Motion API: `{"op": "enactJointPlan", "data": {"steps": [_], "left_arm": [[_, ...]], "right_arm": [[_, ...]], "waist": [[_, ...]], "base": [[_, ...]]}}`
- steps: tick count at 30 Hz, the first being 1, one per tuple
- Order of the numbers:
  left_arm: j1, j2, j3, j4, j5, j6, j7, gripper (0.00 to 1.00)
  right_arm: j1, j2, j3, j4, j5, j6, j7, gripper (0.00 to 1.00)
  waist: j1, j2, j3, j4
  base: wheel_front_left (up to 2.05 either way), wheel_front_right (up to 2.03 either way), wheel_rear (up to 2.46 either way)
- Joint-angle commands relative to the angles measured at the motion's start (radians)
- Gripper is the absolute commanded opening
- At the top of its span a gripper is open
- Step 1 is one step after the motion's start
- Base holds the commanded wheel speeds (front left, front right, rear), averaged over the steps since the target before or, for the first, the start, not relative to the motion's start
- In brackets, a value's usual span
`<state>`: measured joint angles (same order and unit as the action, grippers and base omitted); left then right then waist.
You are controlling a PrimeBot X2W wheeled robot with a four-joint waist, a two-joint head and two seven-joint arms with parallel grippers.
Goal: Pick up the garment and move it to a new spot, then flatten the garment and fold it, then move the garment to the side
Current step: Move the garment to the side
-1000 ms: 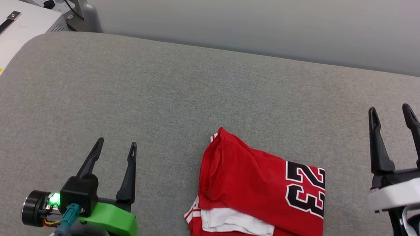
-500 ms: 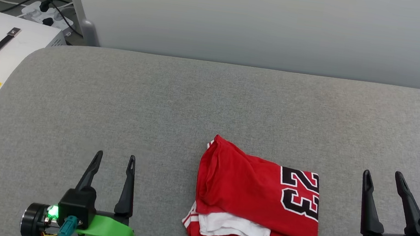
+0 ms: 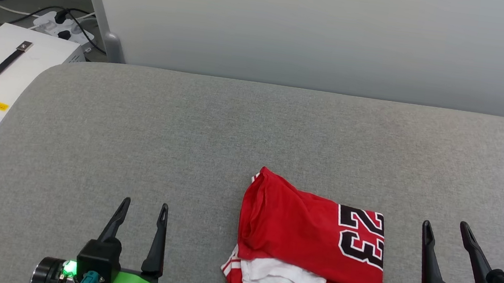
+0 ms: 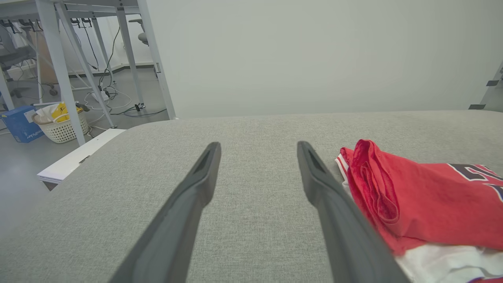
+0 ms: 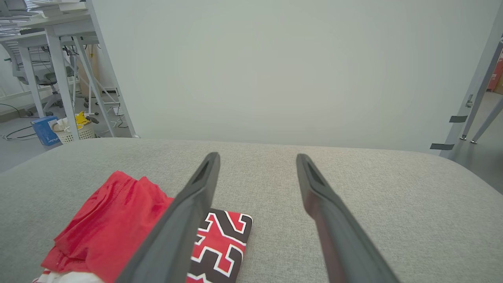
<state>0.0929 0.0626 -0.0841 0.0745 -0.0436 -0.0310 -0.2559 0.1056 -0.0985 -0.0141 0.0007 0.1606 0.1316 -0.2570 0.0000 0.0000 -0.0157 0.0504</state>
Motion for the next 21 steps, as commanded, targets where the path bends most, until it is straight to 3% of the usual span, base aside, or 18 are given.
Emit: {"op": "enactJointPlan", "data": {"steps": [1, 11, 17, 21], "left_arm": [[0.014, -0.001, 0.003, 0.003, 0.001, 0.0, -0.006, 1.0], [0.003, -0.002, 0.013, 0.01, 0.002, 0.006, -0.006, 1.0], [-0.025, -0.003, 0.015, 0.008, 0.002, 0.006, -0.006, 1.0], [-0.047, -0.003, 0.015, 0.004, 0.002, 0.006, -0.006, 1.0]], "right_arm": [[0.012, 0.003, 0.003, 0.005, -0.006, -0.001, -0.005, 1.0], [-0.049, -0.021, -0.013, 0.009, -0.01, -0.001, -0.005, 1.0], [-0.206, -0.124, -0.003, 0.017, 0.057, -0.001, 0.012, 1.0], [-0.317, -0.217, 0.053, 0.017, 0.159, -0.001, 0.164, 1.0]], "waist": [[0.0, 0.0, -0.001, 0.001], [0.0, 0.0, 0.011, 0.005], [0.0, 0.0, 0.042, 0.009], [0.0, 0.0, 0.069, 0.017]], "base": [[0.0, 0.0, 0.0], [0.0, 0.0, 0.0], [0.0, 0.0, 0.0], [0.0, 0.0, 0.0]]}}
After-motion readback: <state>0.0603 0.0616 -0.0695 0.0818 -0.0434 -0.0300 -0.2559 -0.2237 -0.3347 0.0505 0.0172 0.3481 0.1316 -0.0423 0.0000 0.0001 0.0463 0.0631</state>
